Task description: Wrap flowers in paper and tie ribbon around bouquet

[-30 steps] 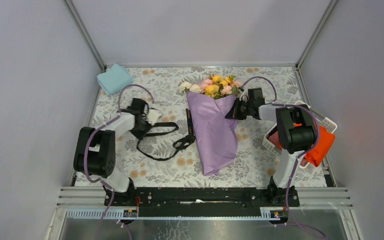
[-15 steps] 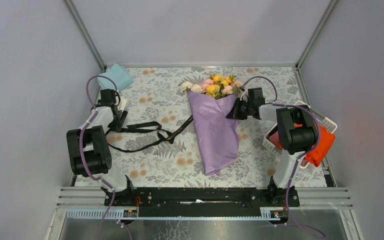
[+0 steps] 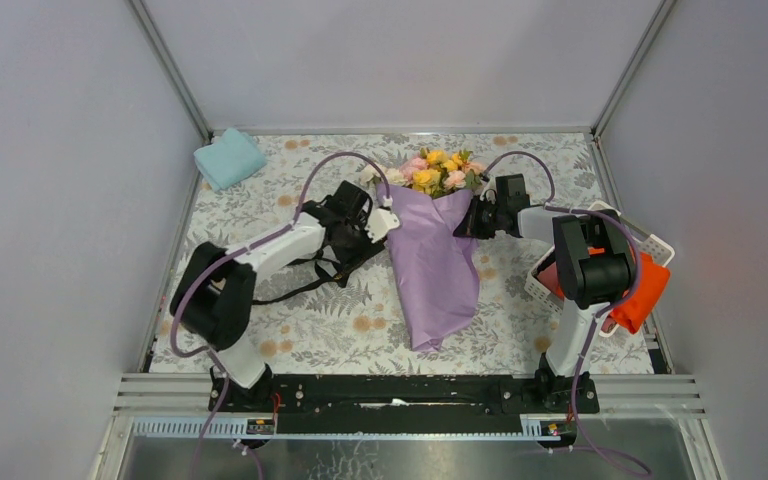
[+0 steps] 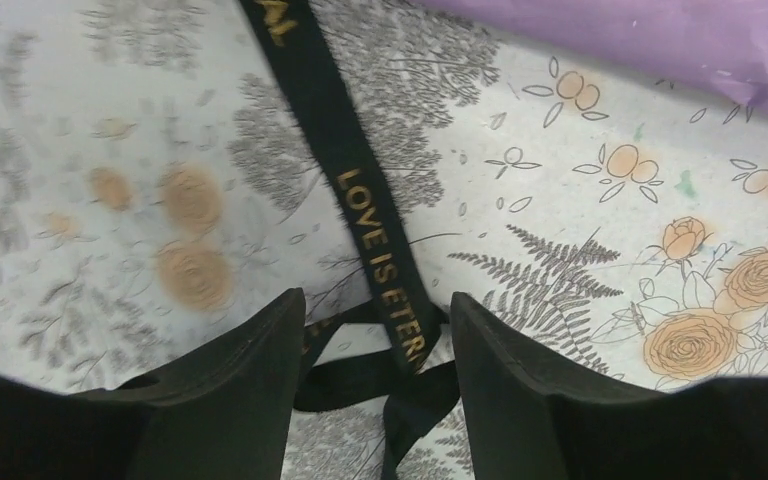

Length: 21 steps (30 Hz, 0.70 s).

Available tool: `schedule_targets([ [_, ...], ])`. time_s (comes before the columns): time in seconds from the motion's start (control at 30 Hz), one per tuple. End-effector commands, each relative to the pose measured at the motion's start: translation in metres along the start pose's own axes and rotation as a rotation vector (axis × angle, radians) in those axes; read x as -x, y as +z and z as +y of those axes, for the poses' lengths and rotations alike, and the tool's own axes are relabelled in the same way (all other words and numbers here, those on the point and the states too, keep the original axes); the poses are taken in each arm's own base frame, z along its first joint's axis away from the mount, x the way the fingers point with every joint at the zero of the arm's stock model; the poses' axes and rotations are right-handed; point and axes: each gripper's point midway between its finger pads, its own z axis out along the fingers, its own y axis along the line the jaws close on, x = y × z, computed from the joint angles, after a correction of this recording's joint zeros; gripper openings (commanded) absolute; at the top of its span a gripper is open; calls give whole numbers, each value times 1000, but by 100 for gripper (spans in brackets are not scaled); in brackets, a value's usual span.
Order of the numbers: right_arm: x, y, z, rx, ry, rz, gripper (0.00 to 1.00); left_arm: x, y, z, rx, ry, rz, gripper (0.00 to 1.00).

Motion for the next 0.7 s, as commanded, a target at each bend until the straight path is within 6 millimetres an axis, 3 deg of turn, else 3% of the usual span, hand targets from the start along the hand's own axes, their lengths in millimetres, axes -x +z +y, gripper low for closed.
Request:
schedule_targets([
  [0.0,12,-6,1,-38,-44,-29,0,-8,21,-14,-92,10,65,60],
  [0.2,10,-5,-2,-44,-40,-22,0,19,48,-7,-93,-47,-5,67],
  [0.3,9,-5,-2,-47,-43,-17,0,9,58,-5,-84,-57,54,68],
  [0.43,10,-6,-3,-53,-49,-18,0,-22,56,-2,-30,-57,166,69],
  [0.53,9,-3,-4,-53,-47,-13,0,-33,56,-1,-18,-74,210,68],
  [0.67,8,-3,-4,-52,-46,-5,0,-37,65,-6,-45,-92,233,54],
])
